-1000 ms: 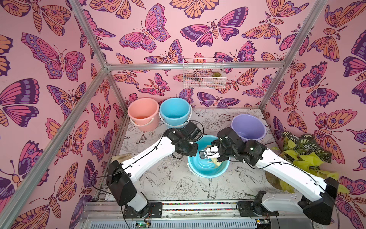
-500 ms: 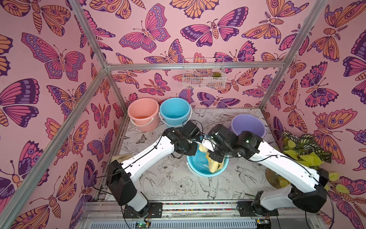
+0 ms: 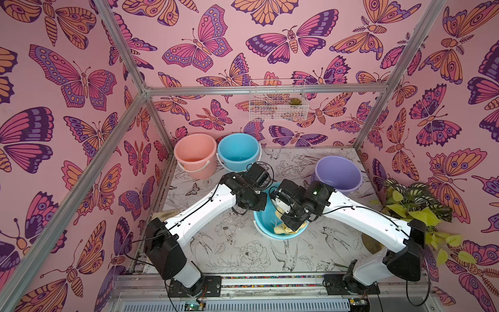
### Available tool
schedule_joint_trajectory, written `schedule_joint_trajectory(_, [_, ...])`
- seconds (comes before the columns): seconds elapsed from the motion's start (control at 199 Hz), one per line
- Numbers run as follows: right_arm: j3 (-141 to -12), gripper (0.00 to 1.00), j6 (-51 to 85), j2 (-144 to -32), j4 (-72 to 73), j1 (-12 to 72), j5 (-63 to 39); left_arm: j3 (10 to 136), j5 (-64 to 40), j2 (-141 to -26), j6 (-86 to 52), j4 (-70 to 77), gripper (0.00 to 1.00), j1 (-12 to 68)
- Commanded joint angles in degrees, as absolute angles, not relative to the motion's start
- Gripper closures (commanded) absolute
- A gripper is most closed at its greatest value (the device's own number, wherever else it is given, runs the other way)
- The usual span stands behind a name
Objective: Wipe the inside of the bucket with a cloth
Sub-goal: Wipe the dirt from the inside of the bucket.
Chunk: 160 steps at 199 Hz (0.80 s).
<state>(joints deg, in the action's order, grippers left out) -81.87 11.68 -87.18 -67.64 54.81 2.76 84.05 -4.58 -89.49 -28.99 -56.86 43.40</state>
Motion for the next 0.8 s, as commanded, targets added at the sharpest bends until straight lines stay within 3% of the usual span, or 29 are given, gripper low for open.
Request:
schedule_joint_trajectory(0.0, [-79.3, 1.0, 15.2, -89.2, -63.9, 55.2, 0.5, 83.8, -6.1, -87.9, -29.6, -55.5, 1.0, 42.7])
schedule_joint_trajectory(0.367, [-72.5, 1.0, 19.7, -97.1, -50.0, 55.2, 2.2, 83.6, -6.8, -87.8, -30.1, -55.6, 1.0, 42.5])
schedule_joint_trajectory(0.799, [-62.7, 1.0, 28.9, -96.1, -31.8, 55.2, 7.2, 83.2, -6.6, -87.4, -30.2, -55.2, 1.0, 42.2])
